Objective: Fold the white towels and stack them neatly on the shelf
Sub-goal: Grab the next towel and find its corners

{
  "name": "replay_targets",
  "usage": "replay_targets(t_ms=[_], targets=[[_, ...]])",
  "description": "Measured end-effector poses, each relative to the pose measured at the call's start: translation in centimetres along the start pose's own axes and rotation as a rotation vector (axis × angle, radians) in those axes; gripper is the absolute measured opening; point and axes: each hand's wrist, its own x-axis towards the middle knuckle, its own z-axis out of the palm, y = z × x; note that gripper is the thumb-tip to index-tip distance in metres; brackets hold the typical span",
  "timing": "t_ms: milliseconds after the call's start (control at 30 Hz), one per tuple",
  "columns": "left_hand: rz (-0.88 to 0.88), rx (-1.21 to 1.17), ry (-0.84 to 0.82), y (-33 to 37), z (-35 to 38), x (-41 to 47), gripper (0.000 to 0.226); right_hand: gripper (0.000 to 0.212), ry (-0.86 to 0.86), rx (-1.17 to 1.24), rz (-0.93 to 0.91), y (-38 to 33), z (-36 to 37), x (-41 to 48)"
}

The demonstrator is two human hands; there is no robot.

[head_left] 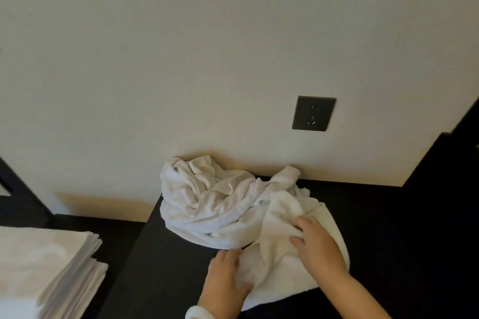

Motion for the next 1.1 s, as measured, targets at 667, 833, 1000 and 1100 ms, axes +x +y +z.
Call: replay_targets(t_ms=[667,833,1000,1100], targets=[[0.297,-0.106,-0.019,13.1,0.5,8.6,0.029,0.034,-0.069,0.415,0.485,4.7,-2.0,8.3],[0.027,-0.492,-0.106,13.5,0.4,9.6,0.026,0.011,0.271,0.717,0.220,3.0,-3.2,6.2],[-0.056,-1.027,-0.178,13.4,-2.0,8.3,0.039,0.026,-0.005,0.850,-0.054,-0.4,-5.2,1.4],[-0.015,-1.033,-0.102,12.2,-2.5,6.7,0.032,0.025,0.080,0.986,0.033,-0.4,-6.5,0.3]])
